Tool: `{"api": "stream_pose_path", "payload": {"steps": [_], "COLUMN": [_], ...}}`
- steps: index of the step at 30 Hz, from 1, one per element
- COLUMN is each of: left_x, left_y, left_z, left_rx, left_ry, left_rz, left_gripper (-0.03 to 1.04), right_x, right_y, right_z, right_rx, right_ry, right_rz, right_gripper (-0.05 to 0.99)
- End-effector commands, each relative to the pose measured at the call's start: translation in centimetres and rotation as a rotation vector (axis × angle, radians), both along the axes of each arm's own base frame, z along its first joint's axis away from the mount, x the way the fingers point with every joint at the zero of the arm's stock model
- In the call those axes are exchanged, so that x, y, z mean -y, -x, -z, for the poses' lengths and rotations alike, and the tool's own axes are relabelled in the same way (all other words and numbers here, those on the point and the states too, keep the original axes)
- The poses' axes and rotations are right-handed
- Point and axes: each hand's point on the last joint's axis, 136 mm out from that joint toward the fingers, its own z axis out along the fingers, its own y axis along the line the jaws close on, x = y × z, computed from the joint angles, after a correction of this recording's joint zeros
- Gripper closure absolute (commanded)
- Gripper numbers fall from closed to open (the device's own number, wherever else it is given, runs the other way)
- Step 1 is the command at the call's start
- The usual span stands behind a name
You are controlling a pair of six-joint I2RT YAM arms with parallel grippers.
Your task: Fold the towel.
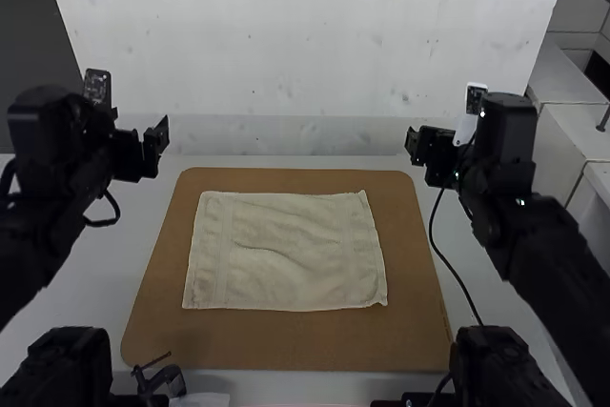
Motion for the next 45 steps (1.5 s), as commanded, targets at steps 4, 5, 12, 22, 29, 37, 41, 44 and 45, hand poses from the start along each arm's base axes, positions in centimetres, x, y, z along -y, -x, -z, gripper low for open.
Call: {"api": "stream_pose_path", "payload": {"steps": [4, 5, 12, 22, 29, 37, 41, 44, 45], "left_x": [0.5, 0.5, 0.0, -1.2, -1.1, -1.0, -0.8, -0.8, -0.7], "left_y": [-3.1, -3.5, -5.9, -7.2, -7.1, -6.8, -6.6, -6.6, -6.5], "left_z": [0.4, 0.9, 4.3, 8.4, 8.5, 8.2, 7.6, 7.3, 7.3], "left_rx": [-0.11, -0.132, -0.326, -0.454, -0.456, -0.444, -0.424, -0.414, -0.416], "left_ry": [0.018, 0.018, 0.051, 0.046, 0.049, 0.057, 0.063, 0.064, 0.064], "left_rz": [0.016, 0.014, -0.014, -0.053, -0.046, -0.033, -0.023, -0.02, -0.018], "left_gripper": [0.03, 0.03, 0.03, 0.06, 0.05, 0.05, 0.04, 0.04, 0.04], "right_x": [-3.6, -3.4, -5.4, -8.4, -9.1, -8.8, -9.1, -9.0, -9.0], "right_y": [-4.0, -4.7, -8.2, -11.3, -12.0, -13.4, -14.2, -14.2, -14.1], "right_z": [2.8, 3.4, 7.4, 15.8, 19.7, 22.2, 21.9, 22.1, 22.4], "right_rx": [-0.19, -0.211, -0.422, -0.629, -0.734, -0.783, -0.785, -0.798, -0.806], "right_ry": [0.01, 0.03, 0.007, 0.253, 0.292, 0.249, 0.178, 0.163, 0.163], "right_rz": [-0.173, -0.157, -0.125, -0.098, -0.085, -0.076, -0.082, -0.065, -0.064], "right_gripper": [-0.03, -0.03, -0.03, -0.03, -0.03, -0.02, -0.02, -0.02, -0.02]}}
